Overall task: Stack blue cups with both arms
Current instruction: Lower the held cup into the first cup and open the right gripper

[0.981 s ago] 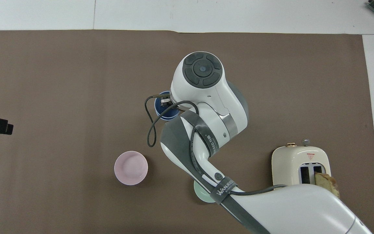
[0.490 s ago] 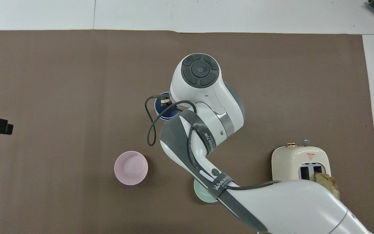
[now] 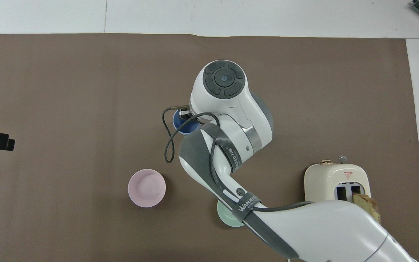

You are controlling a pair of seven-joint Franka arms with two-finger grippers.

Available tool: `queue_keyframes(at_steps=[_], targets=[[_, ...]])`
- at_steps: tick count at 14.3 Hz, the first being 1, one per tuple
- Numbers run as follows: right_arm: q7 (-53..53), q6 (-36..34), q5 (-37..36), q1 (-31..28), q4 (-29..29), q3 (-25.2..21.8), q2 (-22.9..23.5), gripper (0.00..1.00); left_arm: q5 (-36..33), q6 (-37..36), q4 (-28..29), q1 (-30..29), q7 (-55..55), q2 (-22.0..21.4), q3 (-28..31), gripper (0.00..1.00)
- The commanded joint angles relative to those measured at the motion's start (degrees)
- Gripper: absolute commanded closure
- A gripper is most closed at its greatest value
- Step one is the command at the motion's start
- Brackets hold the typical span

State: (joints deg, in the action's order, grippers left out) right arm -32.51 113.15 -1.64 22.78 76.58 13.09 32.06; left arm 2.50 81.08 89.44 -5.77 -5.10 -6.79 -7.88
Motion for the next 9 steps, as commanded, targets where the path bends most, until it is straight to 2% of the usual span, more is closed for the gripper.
queue_keyframes(at_steps=[1,4,5,6,7,8,9], targets=[[-0.71,1.1,-1.26,-0.64,0.15,0.8,0.28,0.76,0.4,-1.01,-0.5,-0.91,-0.44,-0.07,-0.47,0.0],[-0.71,0.32,-1.34,-0.64,0.15,0.8,0.2,0.75,0.4,-1.01,-0.5,-0.91,-0.44,-0.07,-0.47,0.0],[-0.71,0.05,-1.52,-0.64,0.06,0.8,0.19,0.65,0.4,-1.01,-0.5,-0.99,-0.44,-0.07,-0.47,0.0],[-0.62,-0.47,-2.48,-0.46,-0.02,0.63,0.02,0.48,0.4,-1.01,-0.5,-0.91,-0.44,-0.07,-0.47,0.0],[-0.45,-2.22,-3.88,-1.07,-0.2,0.71,-0.42,0.19,0.4,-1.01,-0.5,-0.91,-0.44,-0.07,-0.47,0.0],[-0.36,-3.89,-4.24,-1.25,-0.46,0.62,-0.77,0.0,0.4,-1.01,-0.5,-0.91,-0.44,-0.07,-0.47,0.0],[0.25,-4.95,-4.16,-1.51,-0.55,0.45,-2.34,0.0,0.4,-1.01,-0.5,-0.91,-0.44,-0.07,-0.47,0.0]])
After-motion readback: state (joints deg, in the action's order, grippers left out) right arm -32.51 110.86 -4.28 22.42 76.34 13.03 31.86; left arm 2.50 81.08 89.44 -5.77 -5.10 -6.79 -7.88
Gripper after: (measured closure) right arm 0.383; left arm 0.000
